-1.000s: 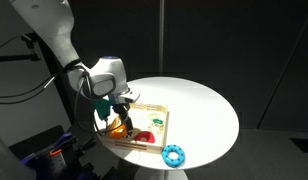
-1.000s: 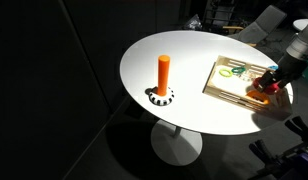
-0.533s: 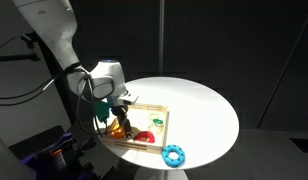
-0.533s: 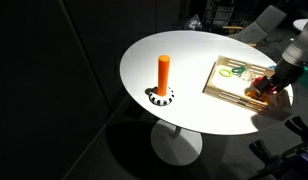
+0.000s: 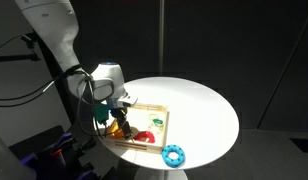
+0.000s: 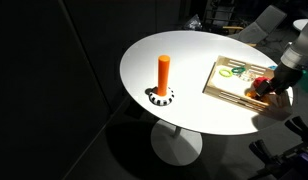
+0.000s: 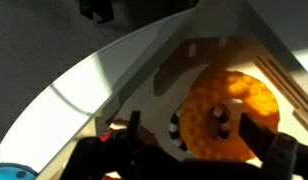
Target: Put the orange ring on the table and then move the tray to the left
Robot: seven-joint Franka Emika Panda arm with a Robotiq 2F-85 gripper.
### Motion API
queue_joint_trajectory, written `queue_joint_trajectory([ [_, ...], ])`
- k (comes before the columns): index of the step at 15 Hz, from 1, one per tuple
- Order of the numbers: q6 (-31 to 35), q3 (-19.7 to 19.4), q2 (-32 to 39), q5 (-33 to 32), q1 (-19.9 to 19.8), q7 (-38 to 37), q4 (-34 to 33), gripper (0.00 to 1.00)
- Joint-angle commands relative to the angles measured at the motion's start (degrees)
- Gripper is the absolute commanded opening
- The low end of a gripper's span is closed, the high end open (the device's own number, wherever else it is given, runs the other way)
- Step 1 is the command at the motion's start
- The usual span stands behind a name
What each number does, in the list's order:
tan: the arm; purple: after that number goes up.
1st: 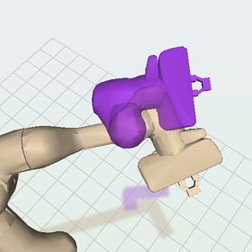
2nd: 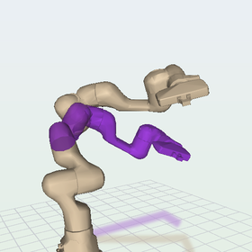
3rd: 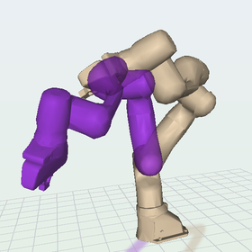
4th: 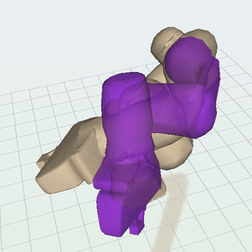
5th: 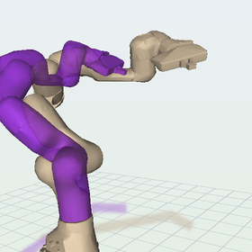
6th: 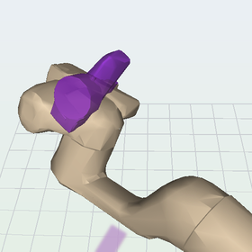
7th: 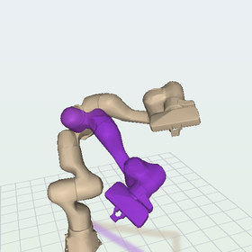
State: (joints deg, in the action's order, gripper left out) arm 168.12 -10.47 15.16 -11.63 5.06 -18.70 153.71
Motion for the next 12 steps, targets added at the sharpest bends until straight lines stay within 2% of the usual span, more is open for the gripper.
queue_joint_trajectory([
  [1,1.9,-2.2,1.1,-0.6,1.8,0.7,0.4,1.00],
  [2,2.0,-2.7,1.3,-0.6,2.3,0.6,0.3,0.75],
  [3,2.1,-3.1,1.6,-0.6,2.7,0.6,0.3,0.74],
  [4,2.1,-3.6,1.8,-0.6,3.2,0.5,0.2,0.68],
  [6,1.5,-4.3,1.8,-0.3,4.0,0.4,0.0,0.49],
  [12,-0.6,-5.5,-1.7,-0.4,5.1,0.2,0.2,0.03],
])
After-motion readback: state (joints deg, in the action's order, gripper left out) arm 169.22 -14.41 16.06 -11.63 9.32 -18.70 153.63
